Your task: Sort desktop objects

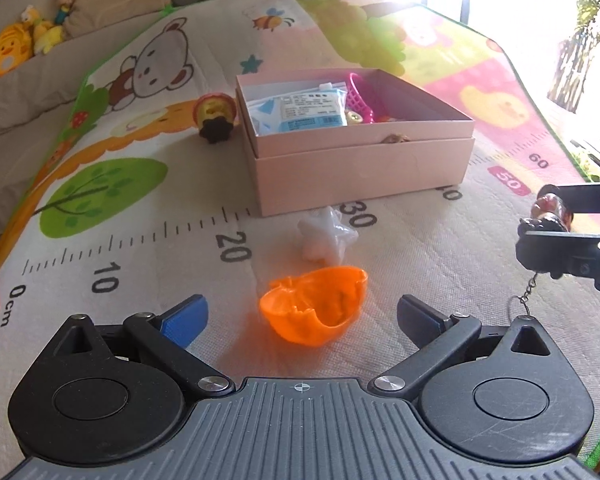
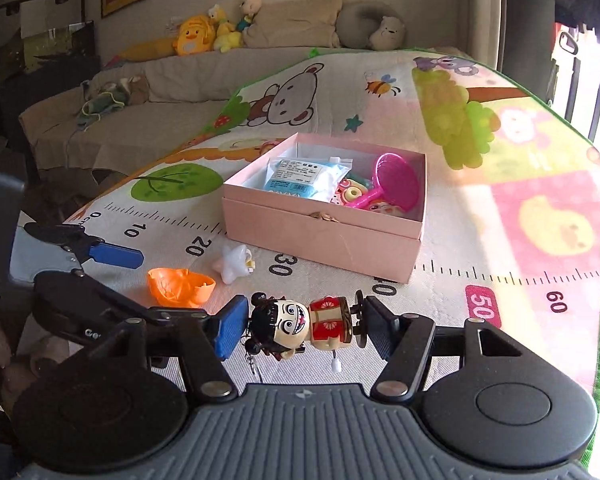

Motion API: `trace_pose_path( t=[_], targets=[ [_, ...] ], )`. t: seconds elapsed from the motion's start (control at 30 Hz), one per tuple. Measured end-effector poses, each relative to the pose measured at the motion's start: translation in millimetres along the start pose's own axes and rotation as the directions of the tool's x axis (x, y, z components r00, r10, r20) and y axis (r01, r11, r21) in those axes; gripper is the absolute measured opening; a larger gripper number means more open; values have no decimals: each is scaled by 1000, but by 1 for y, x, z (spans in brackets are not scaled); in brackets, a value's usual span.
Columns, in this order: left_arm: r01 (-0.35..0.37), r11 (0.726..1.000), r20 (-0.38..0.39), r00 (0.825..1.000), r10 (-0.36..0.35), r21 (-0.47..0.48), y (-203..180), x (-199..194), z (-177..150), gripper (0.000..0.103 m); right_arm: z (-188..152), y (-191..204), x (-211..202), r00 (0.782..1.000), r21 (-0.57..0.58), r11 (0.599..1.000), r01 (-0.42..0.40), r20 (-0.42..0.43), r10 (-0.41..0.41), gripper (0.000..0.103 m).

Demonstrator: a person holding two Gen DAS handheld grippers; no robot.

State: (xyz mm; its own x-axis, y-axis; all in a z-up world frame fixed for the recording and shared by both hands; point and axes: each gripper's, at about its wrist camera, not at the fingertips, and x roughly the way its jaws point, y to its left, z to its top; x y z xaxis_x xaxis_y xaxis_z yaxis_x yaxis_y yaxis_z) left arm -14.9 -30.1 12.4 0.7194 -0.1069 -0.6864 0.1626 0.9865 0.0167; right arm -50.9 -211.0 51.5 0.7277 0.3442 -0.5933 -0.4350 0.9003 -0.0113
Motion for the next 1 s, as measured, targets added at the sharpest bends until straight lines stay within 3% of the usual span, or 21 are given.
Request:
trace_pose_path(
  t=[0.07,0.13,0.17,0.23,0.3,0.63,0.8,1.0],
  targets=[
    [-14,1000,0,1000,14,2,-2,4,1,102,-6,-2,-1,1000,10,1000,10,-13,-10,63],
    [-12,1000,-7,1000,12,-14,0,6,1,94,-9,-4,1,999,25,1000,14,-33,-14,63],
    [-6,1000,-14,1000,6,-27,2,8,2,83,-11,-4,1,999,28,999,16,-39,-15,63],
    [-4,999,-4,1000,4,-34,5,7,1,76,-12,-2,-1,999,27,1000,15,-44,-14,63],
    [12,1000,6,1000,-12,-29,7,3,0,57,-11,0,-3,999,23,1000,15,-40,-15,63],
    [74,996,102,992,-79,52,1,-39,-2,57,-1,12,-23,1000,-31,1000,4,-8,-4,63],
    [67,995,248,965,-84,73,18,-72,35,57,37,4,-50,996,-33,999,-11,85,14,63],
    [76,995,319,943,-92,63,30,-61,97,57,94,-29,-75,966,20,998,61,251,-64,63]
  ],
)
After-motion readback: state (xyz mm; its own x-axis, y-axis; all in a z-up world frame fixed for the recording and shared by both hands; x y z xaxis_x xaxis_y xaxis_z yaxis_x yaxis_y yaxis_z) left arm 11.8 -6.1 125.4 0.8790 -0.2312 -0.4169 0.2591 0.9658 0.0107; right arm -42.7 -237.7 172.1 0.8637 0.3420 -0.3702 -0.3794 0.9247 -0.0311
